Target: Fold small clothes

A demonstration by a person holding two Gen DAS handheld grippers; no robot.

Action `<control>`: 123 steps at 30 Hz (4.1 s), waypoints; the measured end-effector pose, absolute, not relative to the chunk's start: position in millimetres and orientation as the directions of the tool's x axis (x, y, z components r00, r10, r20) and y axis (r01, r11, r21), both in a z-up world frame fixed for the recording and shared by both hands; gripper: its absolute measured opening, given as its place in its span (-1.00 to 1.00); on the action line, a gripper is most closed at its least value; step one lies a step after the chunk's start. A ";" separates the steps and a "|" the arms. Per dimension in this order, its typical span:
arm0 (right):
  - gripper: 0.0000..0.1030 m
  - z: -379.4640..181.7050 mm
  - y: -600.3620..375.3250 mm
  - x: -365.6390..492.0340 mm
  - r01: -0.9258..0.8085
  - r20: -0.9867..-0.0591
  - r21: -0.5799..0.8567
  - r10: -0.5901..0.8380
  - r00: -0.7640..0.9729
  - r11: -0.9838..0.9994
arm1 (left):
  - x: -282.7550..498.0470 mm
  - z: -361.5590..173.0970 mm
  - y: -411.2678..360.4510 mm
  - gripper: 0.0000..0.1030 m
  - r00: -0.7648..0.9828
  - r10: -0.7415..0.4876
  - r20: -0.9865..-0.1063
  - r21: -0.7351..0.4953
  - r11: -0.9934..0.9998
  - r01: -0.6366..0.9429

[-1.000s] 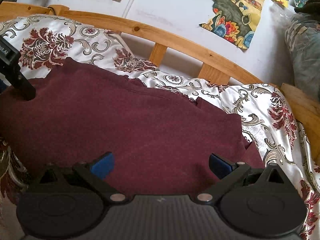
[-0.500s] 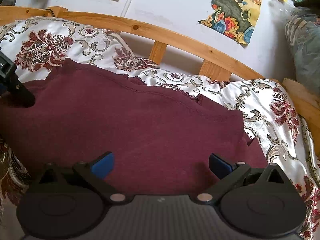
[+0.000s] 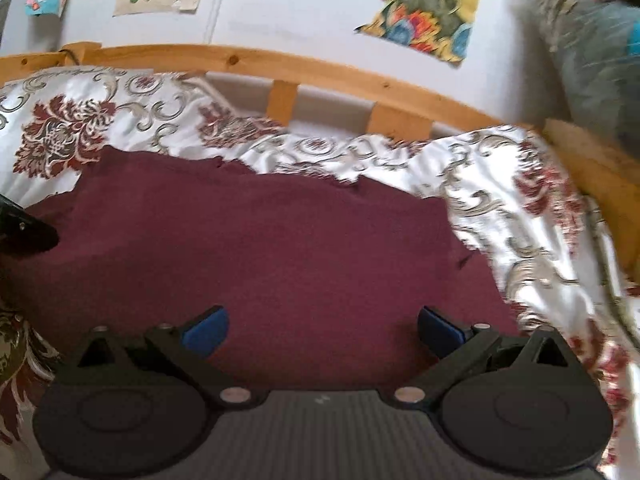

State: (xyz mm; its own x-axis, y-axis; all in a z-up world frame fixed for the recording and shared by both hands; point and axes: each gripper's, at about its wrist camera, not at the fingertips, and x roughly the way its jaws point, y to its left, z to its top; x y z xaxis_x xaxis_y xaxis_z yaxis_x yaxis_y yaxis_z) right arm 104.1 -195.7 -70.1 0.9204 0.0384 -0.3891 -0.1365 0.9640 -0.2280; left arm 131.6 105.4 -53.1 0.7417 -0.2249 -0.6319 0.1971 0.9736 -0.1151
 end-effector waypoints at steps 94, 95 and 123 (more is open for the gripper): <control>0.98 -2.7 -349.7 133.1 -0.072 -0.374 0.328 0.199 0.906 0.942 | 89.4 -18.1 -60.1 0.87 0.783 -0.447 -0.433 0.019 0.864 0.504; 0.92 -2.2 -347.3 141.5 -0.082 -0.379 0.319 0.206 0.902 0.944 | 89.2 -18.2 -61.7 0.82 0.781 -0.455 -0.428 0.024 0.858 0.513; -0.83 -36.2 -356.4 189.1 -0.076 -0.471 0.106 0.118 0.874 0.991 | 76.9 -39.8 -80.2 0.40 0.609 -0.648 -0.457 -0.031 0.696 0.718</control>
State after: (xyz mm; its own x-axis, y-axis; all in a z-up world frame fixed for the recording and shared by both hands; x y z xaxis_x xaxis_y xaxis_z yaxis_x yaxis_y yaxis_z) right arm 189.1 -356.4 -36.2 0.8745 0.1176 -0.4706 -0.0763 0.9914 0.1060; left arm 76.9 -80.2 -39.8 0.6086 -0.6485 -0.4572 0.7178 0.6955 -0.0310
